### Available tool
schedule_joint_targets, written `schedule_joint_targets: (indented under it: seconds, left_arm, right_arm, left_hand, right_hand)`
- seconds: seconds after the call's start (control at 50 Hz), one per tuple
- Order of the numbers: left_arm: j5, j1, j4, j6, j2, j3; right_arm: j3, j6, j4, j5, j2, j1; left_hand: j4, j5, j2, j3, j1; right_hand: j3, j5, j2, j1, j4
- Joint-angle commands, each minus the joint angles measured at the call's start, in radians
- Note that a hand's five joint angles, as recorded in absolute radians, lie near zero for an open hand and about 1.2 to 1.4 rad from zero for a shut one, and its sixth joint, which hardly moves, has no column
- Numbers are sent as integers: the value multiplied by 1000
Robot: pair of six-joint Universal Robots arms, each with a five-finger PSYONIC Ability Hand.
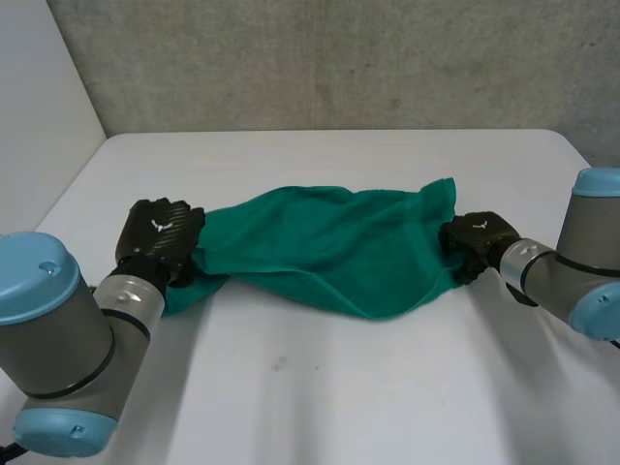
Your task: Fold the towel.
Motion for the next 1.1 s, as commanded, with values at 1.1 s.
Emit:
schedule_joint_targets:
  seconds: [1.1]
  left_arm:
    - [-4, 43, 74, 114, -162, 920]
  right_arm:
    - [-756, 35, 122, 298, -250, 54]
  left_hand:
    - [202, 267, 206, 202, 260]
  right_hand:
    - [636, 623, 629, 731, 637]
